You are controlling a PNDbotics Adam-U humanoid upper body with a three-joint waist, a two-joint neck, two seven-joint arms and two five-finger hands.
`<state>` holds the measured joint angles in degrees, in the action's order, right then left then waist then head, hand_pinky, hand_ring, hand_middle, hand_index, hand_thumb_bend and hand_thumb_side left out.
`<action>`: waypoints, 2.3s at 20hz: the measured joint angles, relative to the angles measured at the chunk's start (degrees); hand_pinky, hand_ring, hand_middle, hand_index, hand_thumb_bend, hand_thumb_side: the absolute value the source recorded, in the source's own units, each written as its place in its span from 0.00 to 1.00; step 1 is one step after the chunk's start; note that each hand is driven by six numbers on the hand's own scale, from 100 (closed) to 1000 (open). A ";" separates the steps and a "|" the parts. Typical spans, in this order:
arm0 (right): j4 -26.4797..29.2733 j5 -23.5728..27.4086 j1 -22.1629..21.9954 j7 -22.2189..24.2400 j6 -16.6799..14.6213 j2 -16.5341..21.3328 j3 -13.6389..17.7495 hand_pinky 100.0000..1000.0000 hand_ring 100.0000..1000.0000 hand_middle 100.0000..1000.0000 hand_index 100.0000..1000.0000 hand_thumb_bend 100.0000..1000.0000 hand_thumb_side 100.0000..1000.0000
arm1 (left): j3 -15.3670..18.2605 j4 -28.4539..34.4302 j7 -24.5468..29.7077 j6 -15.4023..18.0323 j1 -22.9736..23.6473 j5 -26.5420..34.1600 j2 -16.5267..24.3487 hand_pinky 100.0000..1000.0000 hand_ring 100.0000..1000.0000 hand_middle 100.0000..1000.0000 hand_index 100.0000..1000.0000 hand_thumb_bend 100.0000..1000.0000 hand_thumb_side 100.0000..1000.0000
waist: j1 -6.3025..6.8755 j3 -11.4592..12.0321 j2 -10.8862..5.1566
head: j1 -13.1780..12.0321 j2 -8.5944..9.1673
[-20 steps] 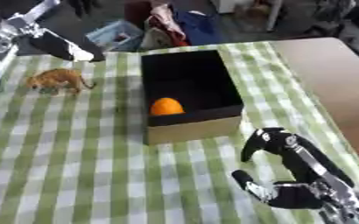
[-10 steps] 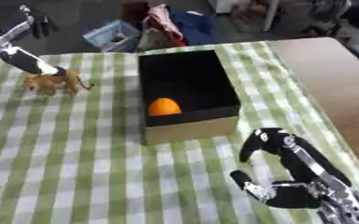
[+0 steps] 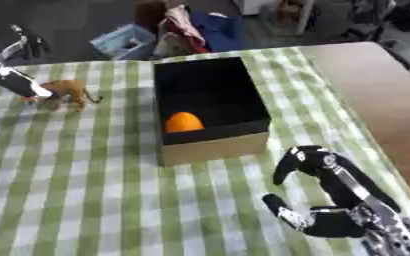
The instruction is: Pick up objects on the table and place them in the box.
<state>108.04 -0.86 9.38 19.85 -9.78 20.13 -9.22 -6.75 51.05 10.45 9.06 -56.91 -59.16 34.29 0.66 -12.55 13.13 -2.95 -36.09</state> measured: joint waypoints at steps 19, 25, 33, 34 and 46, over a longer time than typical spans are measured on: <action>0.00 0.00 -0.05 -0.01 -0.01 0.00 0.02 0.63 0.49 0.46 0.52 0.26 0.00 | 2.02 -5.41 -2.26 -1.63 0.91 -1.91 -0.05 0.58 0.44 0.43 0.63 0.58 0.05 | -0.14 -0.84 2.35 | -2.68 0.45; 0.00 -0.02 0.00 -0.01 -0.01 0.00 0.02 0.63 0.49 0.46 0.52 0.26 0.00 | 2.07 -5.40 -4.70 -2.36 1.01 -0.24 -0.42 0.53 0.34 0.30 0.48 0.25 0.01 | -0.09 -0.80 2.74 | -2.97 0.45; 0.00 -0.02 0.15 0.00 -0.02 0.00 0.03 0.63 0.49 0.46 0.52 0.26 0.00 | 1.72 -2.11 -8.16 -2.66 1.01 7.39 -1.04 0.47 0.24 0.20 0.35 0.17 0.01 | -0.39 -0.41 2.69 | -2.96 0.45; 0.00 -0.02 0.15 0.00 -0.02 0.00 0.03 0.63 0.49 0.46 0.52 0.26 0.00 | 1.59 -1.32 -8.27 -2.75 1.01 8.61 -1.04 0.47 0.24 0.19 0.34 0.16 0.01 | -0.39 -0.39 2.62 | -2.95 0.45; 0.00 -0.02 0.14 0.08 -0.05 0.00 0.01 0.63 0.49 0.46 0.52 0.26 0.00 | -2.60 12.07 -5.51 -2.88 -1.15 21.41 -1.63 0.46 0.24 0.19 0.34 0.14 0.01 | -0.13 -0.93 1.42 | -2.91 0.46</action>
<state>108.03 -0.88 9.52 19.93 -9.83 20.13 -9.21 -9.35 63.11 4.95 6.18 -58.06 -37.75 32.65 0.52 -13.48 14.55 -5.86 -35.63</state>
